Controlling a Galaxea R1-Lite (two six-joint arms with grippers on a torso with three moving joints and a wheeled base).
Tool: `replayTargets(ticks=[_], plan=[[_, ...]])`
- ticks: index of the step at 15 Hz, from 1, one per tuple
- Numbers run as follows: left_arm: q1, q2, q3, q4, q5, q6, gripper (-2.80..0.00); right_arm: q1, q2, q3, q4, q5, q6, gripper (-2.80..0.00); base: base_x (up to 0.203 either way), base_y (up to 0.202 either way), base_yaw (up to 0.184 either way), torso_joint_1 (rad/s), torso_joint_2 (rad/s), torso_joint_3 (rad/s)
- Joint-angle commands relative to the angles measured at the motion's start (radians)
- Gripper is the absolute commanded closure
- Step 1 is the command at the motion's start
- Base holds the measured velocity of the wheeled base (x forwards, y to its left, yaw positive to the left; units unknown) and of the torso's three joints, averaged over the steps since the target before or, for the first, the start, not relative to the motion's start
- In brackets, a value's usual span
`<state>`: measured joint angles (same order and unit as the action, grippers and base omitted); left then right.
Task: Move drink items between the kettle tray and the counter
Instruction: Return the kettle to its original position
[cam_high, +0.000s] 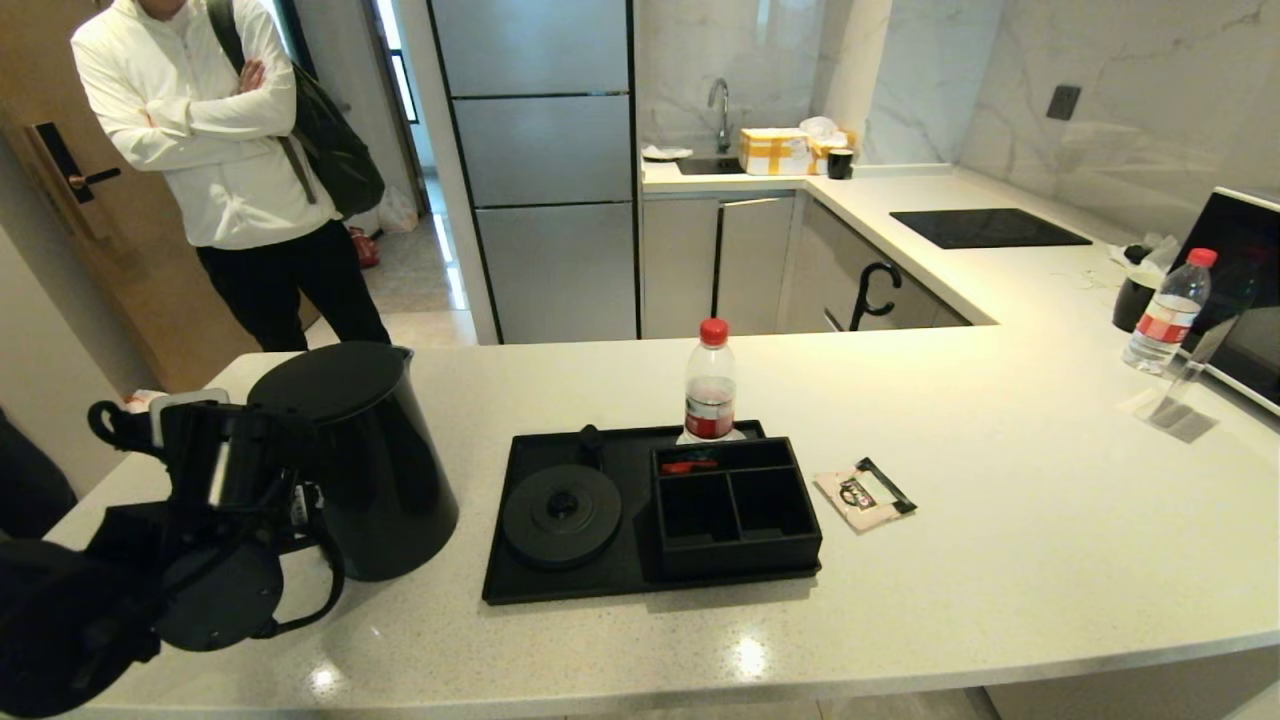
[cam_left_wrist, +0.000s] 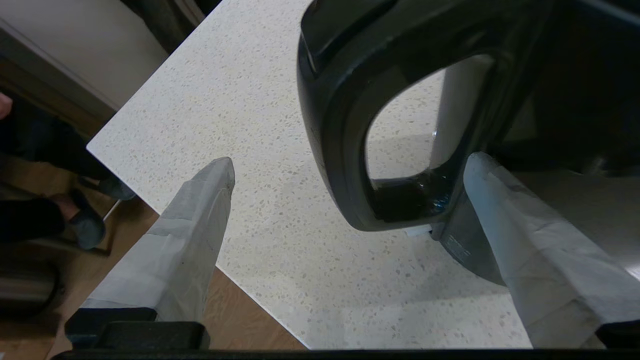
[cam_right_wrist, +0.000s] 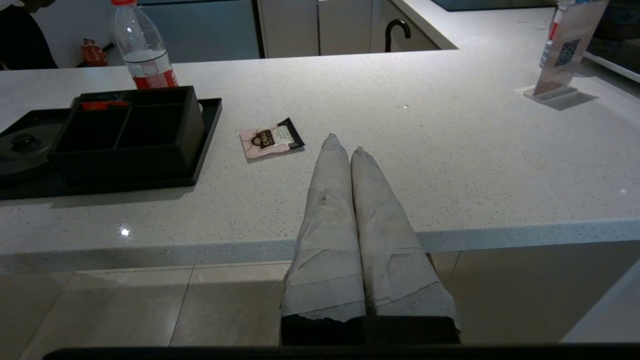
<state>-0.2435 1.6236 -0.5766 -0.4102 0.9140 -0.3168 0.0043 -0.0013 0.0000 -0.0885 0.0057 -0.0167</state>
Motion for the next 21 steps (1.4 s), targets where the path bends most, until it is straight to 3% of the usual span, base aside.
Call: replayTargets(ticks=[1,7,13,20,21], plan=[[0.013,0.025,-0.009,-0.004,0.006,-0.002,-2.80,0.000,0.001,0.031,0.000,0.000,0.000,0.00,0.000,0.000,0.000,0.000,0.00,0.000],[0.064,0.044,-0.025,-0.039,0.000,-0.004,-2.80,0.000,0.001,0.031,0.000,0.000,0.000,0.00,0.000,0.000,0.000,0.000,0.00,0.000],[0.064,-0.048,0.004,-0.038,-0.014,0.002,-2.80,0.000,0.001,0.031,0.000,0.000,0.000,0.00,0.000,0.000,0.000,0.000,0.00,0.000],[0.123,-0.021,0.003,-0.040,-0.086,-0.001,-2.80,0.000,0.001,0.031,-0.001,0.000,0.000,0.00,0.000,0.000,0.000,0.000,0.00,0.000],[0.166,-0.019,-0.004,-0.040,-0.118,0.003,-2.80,0.000,0.001,0.031,-0.001,0.000,0.000,0.00,0.000,0.000,0.000,0.000,0.00,0.000]])
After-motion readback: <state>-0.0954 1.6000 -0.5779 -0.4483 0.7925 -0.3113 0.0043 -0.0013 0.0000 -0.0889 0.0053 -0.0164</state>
